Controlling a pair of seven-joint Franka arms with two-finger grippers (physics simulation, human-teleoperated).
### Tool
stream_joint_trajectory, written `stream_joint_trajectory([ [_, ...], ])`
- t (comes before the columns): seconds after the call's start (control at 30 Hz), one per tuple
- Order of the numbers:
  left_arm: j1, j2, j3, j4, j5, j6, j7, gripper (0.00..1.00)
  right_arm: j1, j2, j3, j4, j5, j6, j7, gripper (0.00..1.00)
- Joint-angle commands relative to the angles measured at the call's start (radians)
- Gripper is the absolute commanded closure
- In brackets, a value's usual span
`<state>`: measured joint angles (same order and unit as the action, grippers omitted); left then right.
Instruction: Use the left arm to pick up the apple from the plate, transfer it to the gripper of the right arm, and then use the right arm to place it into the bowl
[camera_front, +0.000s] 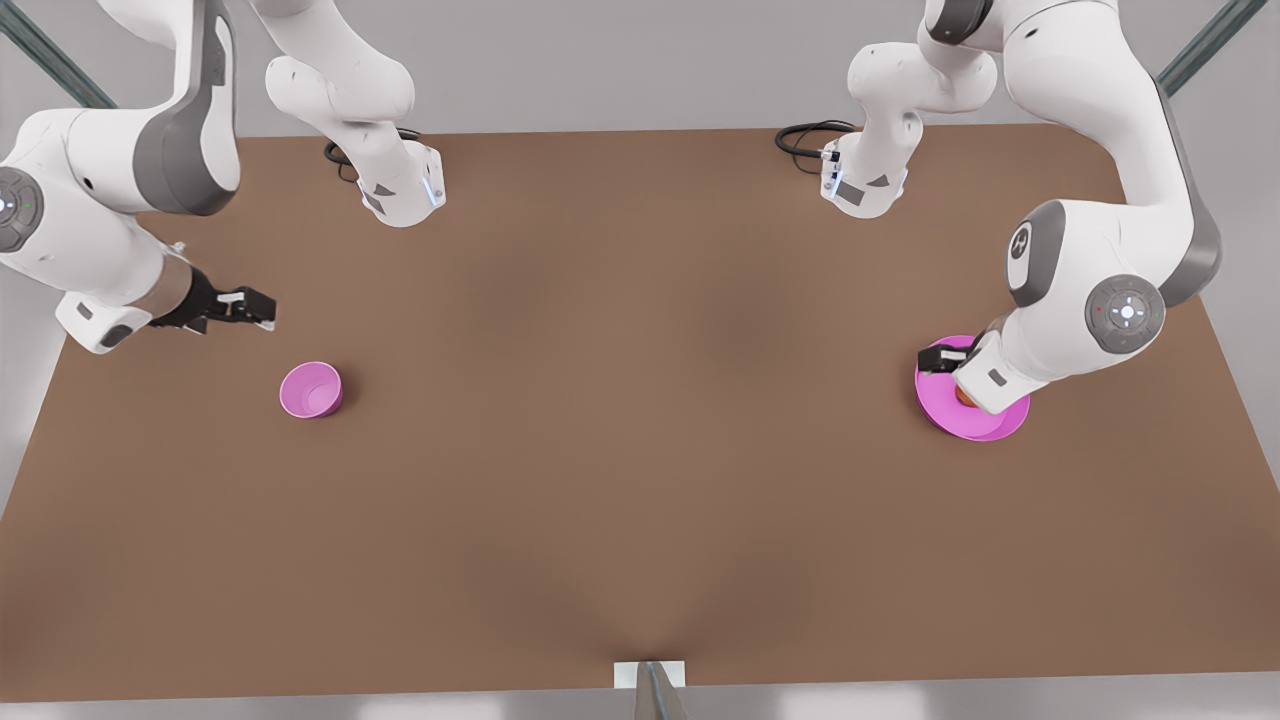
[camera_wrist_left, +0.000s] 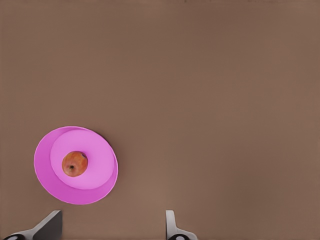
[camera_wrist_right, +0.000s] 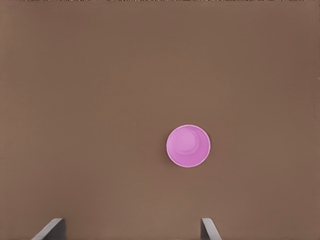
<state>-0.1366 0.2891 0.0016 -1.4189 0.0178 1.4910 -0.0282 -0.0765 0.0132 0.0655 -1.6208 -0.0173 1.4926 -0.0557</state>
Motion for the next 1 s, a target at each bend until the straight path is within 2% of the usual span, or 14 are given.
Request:
stream_joint_trajectory([
  [0.0,0.0,-0.001,0.0,0.0,0.001,0.011,-0.022,0.0,0.026,0.001,0.002,0.001,-0.003,0.018,-0.027,0.0],
  [0.07,0.011,0.027,0.005,0.0,0.001,0.018,-0.015,0.0,0.026,0.002,0.002,-0.001,-0.007,0.018,-0.027,0.0],
  [0.1,0.084,0.128,0.009,-0.005,-0.013,0.136,-0.006,0.0,0.029,0.002,0.003,0.001,-0.01,0.018,-0.027,0.0],
  [0.17,0.216,0.245,0.011,-0.041,-0.022,0.333,0.183,0.0,0.029,0.007,0.004,-0.001,-0.01,0.02,-0.027,0.0],
  [0.23,0.244,0.263,0.051,-0.155,-0.022,0.529,0.237,0.0,0.029,0.01,0.004,-0.001,-0.01,0.02,-0.027,0.0],
  [0.37,0.252,0.263,0.061,-0.305,-0.024,0.772,0.238,0.0,0.027,0.013,0.004,-0.002,-0.01,0.02,-0.027,0.0],
  [0.47,0.258,0.26,0.075,-0.337,-0.022,0.784,0.238,0.0,0.029,0.013,0.004,-0.008,-0.012,0.024,-0.029,0.0],
  [0.63,0.258,0.128,0.101,-0.609,-0.022,0.861,0.229,0.0,0.029,0.013,0.004,-0.014,-0.012,0.029,-0.029,0.0],
  [0.73,0.264,0.13,0.101,-0.629,-0.022,0.871,0.229,0.0,0.033,0.013,0.004,-0.016,-0.012,0.031,-0.029,0.0],
  [0.8,0.264,0.13,0.101,-0.701,-0.022,0.982,0.229,0.0,0.035,0.013,0.004,-0.021,-0.012,0.032,-0.029,0.0],
  [0.97,0.267,0.127,0.101,-0.729,-0.024,0.985,0.228,0.0,0.035,0.013,0.004,-0.027,-0.013,0.034,-0.029,0.0],
])
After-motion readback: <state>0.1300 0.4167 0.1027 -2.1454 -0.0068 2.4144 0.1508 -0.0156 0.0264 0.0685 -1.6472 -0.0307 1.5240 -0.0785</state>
